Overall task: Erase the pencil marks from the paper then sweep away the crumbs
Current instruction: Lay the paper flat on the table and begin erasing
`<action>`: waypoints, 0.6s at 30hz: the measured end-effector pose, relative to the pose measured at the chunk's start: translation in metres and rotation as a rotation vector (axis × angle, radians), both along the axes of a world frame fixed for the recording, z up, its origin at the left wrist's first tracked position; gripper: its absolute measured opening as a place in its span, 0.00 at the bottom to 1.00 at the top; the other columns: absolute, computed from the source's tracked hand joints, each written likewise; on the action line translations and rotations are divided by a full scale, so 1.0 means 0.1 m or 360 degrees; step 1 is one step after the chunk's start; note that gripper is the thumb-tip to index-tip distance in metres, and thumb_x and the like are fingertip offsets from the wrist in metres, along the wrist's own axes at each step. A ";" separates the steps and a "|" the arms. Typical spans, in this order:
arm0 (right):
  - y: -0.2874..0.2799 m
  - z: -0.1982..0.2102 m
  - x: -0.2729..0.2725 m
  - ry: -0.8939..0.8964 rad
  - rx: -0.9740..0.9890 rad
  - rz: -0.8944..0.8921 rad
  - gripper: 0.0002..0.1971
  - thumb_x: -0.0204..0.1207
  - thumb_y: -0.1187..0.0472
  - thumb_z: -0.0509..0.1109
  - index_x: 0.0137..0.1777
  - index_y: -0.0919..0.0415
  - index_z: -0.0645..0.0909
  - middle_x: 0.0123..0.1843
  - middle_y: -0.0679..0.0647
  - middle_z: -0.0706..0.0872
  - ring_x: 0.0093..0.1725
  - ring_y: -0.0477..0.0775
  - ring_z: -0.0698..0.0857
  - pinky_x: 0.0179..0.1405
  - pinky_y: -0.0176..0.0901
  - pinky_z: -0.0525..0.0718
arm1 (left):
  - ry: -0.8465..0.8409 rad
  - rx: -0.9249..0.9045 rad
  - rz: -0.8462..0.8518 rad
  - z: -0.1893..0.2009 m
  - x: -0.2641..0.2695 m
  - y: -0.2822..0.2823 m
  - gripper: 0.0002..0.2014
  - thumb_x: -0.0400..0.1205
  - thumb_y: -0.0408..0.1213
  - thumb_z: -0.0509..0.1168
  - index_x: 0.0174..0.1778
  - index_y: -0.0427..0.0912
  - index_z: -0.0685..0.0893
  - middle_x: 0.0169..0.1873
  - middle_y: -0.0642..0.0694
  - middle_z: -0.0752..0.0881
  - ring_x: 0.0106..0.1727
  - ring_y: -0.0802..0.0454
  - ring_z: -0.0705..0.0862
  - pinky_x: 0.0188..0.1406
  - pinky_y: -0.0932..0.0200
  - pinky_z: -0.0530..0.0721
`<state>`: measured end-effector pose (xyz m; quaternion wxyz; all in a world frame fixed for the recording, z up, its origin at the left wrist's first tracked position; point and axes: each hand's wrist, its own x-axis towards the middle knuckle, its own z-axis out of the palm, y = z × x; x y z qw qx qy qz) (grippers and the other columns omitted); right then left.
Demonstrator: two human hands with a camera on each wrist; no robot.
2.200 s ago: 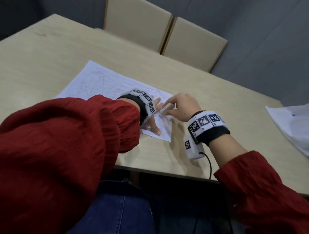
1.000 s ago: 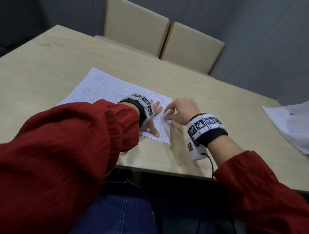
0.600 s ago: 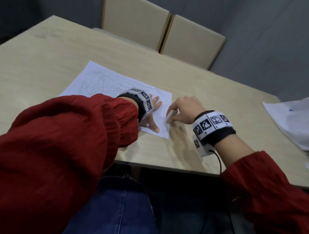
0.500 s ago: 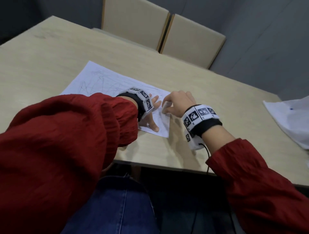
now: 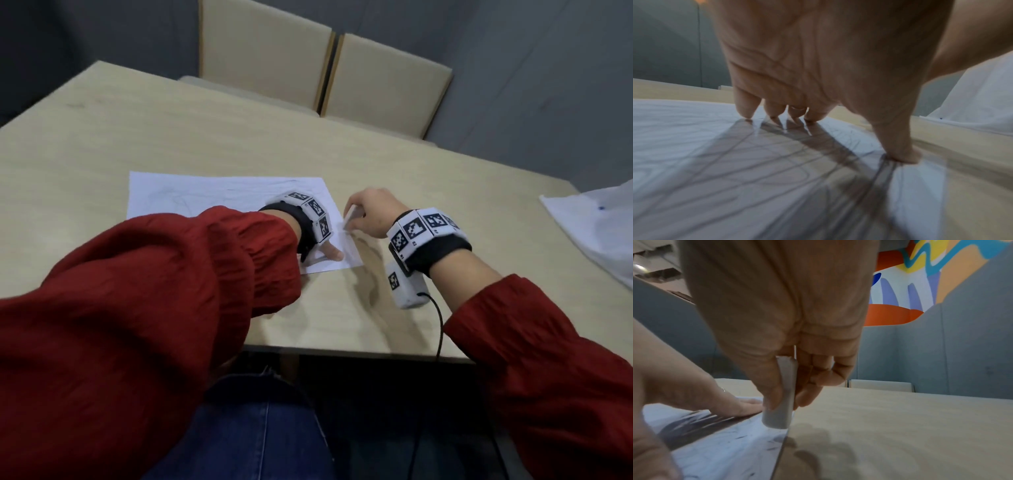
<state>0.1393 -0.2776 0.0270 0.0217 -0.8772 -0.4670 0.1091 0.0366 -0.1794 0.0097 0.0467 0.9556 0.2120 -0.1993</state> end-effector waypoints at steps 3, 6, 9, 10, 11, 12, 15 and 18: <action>0.08 -0.05 0.08 -0.0003 0.0057 0.0003 0.09 0.75 0.67 0.71 0.53 0.59 0.86 0.49 0.55 0.87 0.52 0.55 0.84 0.46 0.37 0.76 | 0.0054 -0.0075 0.0009 -0.07 0.14 0.05 0.56 0.67 0.74 0.67 0.86 0.48 0.56 0.84 0.38 0.56 0.82 0.35 0.61 0.76 0.38 0.64; 0.14 -0.09 0.12 0.0024 0.0097 0.0027 0.08 0.73 0.68 0.73 0.51 0.59 0.87 0.50 0.55 0.88 0.53 0.55 0.85 0.50 0.40 0.81 | 0.0116 -0.0121 -0.0084 -0.13 0.23 0.12 0.60 0.66 0.74 0.68 0.84 0.61 0.36 0.84 0.39 0.36 0.84 0.31 0.45 0.77 0.28 0.53; 0.17 -0.12 0.14 0.0045 0.0086 0.0063 0.08 0.73 0.69 0.73 0.50 0.58 0.87 0.49 0.55 0.89 0.51 0.53 0.86 0.51 0.41 0.83 | 0.0117 -0.0174 -0.0103 -0.17 0.23 0.17 0.59 0.69 0.70 0.70 0.82 0.62 0.32 0.83 0.43 0.30 0.84 0.34 0.38 0.78 0.30 0.49; 0.18 -0.13 0.15 0.0053 0.0072 0.0071 0.08 0.74 0.70 0.73 0.50 0.58 0.87 0.48 0.55 0.89 0.51 0.54 0.86 0.52 0.42 0.84 | 0.0110 -0.0190 -0.0111 -0.18 0.22 0.16 0.58 0.70 0.68 0.70 0.82 0.61 0.32 0.83 0.43 0.29 0.84 0.35 0.36 0.79 0.31 0.48; 0.19 -0.12 0.14 0.0057 0.0053 0.0084 0.09 0.73 0.71 0.72 0.49 0.58 0.87 0.47 0.55 0.90 0.51 0.55 0.87 0.53 0.44 0.85 | 0.0088 -0.0212 -0.0106 -0.20 0.21 0.16 0.58 0.72 0.67 0.70 0.82 0.61 0.33 0.83 0.42 0.29 0.84 0.35 0.35 0.79 0.31 0.46; 0.20 -0.11 0.14 0.0058 0.0031 0.0101 0.09 0.73 0.71 0.71 0.50 0.59 0.87 0.48 0.55 0.90 0.52 0.56 0.88 0.54 0.47 0.85 | 0.0069 -0.0224 -0.0100 -0.20 0.20 0.14 0.57 0.73 0.65 0.70 0.83 0.61 0.33 0.83 0.41 0.29 0.84 0.36 0.34 0.79 0.31 0.45; 0.17 -0.05 0.05 0.0039 -0.0056 0.0192 0.07 0.73 0.70 0.73 0.48 0.60 0.87 0.51 0.57 0.90 0.53 0.57 0.87 0.56 0.49 0.85 | 0.0072 -0.0176 -0.0097 -0.21 0.22 0.12 0.55 0.72 0.66 0.69 0.84 0.60 0.37 0.83 0.40 0.32 0.84 0.36 0.37 0.79 0.33 0.47; -0.05 -0.06 -0.07 0.0067 -0.0114 0.0260 0.12 0.72 0.70 0.72 0.45 0.51 0.84 0.42 0.52 0.88 0.46 0.52 0.86 0.48 0.40 0.82 | 0.0100 -0.0139 -0.0072 -0.26 0.25 0.17 0.58 0.69 0.72 0.68 0.85 0.58 0.39 0.84 0.41 0.34 0.85 0.37 0.39 0.80 0.35 0.45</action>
